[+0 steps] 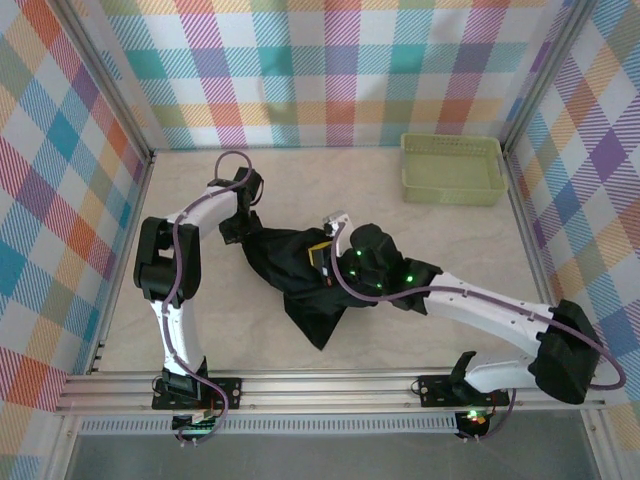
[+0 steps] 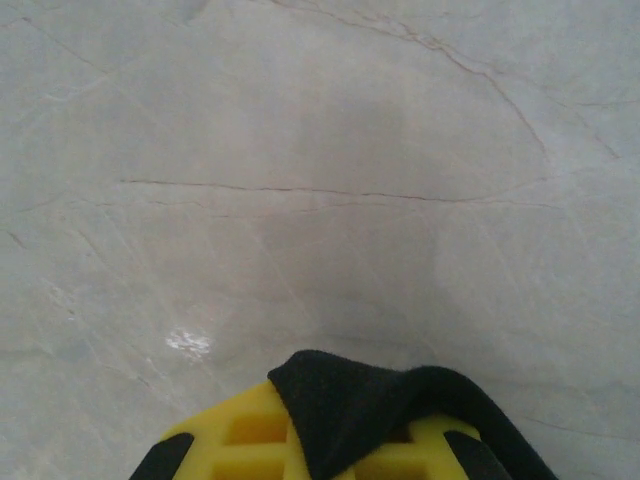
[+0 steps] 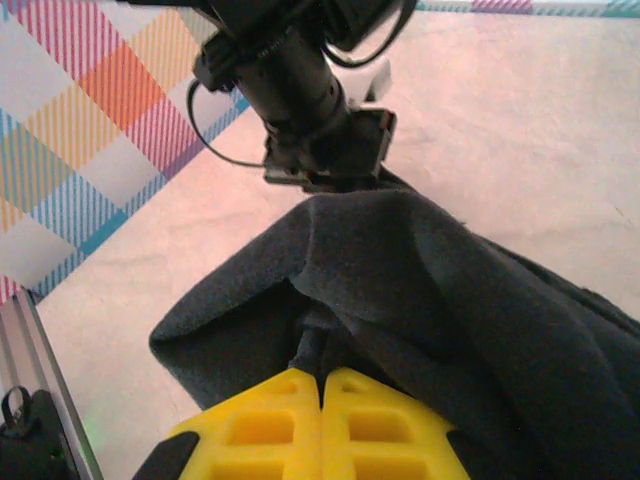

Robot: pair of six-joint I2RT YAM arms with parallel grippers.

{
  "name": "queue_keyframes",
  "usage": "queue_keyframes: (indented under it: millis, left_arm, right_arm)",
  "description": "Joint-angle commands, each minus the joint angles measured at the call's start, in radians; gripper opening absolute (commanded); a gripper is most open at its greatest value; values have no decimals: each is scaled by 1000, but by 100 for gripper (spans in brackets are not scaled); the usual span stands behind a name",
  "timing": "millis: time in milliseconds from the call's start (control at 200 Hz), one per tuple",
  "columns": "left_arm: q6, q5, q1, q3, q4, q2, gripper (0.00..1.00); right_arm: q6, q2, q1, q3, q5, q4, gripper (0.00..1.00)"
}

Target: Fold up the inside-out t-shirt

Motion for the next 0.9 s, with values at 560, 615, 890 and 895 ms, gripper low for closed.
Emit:
queue_keyframes:
  millis: [560,615,890,895]
  left_arm:
    - [81,144,-303,-290,146,-685,92]
    - [86,167,-367,-279,145,-682,94]
    - [60,238,-470,-275,215,-493,89]
    - [60,240,-470,-276,220,-489,89]
  right_arm:
    - [-122,-232,-45,-145,-40,96,0]
    - [-114,-230,-45,-160,-49,94,0]
    - [-93,-288,-45,-248,-68,100,0]
    - [-93,-289,-44,-249,-69,100,0]
